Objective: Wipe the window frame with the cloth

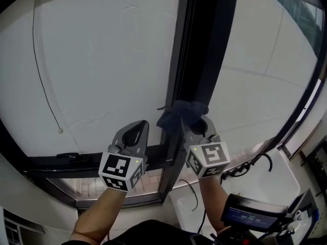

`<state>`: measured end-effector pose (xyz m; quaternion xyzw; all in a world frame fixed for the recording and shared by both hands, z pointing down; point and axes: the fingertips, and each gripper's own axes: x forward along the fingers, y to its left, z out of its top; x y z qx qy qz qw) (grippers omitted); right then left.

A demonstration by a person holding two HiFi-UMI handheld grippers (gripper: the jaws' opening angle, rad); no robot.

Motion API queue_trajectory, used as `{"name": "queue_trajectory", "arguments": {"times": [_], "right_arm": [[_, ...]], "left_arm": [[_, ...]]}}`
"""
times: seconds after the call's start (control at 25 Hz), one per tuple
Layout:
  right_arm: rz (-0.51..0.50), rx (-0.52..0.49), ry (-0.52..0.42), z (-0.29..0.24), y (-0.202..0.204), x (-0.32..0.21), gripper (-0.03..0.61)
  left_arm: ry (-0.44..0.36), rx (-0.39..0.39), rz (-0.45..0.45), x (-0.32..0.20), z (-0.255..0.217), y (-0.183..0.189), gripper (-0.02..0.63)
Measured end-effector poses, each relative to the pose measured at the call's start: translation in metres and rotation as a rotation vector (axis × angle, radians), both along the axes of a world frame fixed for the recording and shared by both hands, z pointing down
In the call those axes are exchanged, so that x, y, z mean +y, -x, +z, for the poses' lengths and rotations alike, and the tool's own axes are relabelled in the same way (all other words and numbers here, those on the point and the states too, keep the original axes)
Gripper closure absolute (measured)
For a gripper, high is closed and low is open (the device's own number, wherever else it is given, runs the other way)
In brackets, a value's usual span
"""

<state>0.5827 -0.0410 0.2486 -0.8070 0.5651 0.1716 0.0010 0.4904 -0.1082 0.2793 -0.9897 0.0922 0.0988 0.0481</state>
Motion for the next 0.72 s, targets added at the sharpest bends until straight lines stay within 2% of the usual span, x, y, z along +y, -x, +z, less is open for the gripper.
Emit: {"name": "queue_trajectory", "arguments": {"times": [0.56,0.72], "right_arm": [[0.009,-0.081,0.135,0.107,-0.005,-0.004,0.520],[0.014,-0.089,0.164,0.130,-0.005,-0.003,0.519]], "left_arm": [[0.040,-0.099,-0.025,-0.007,0.070,-0.006,0.620],[0.073,-0.133,-0.023,-0.008,0.097,-0.006,0.620]]}}
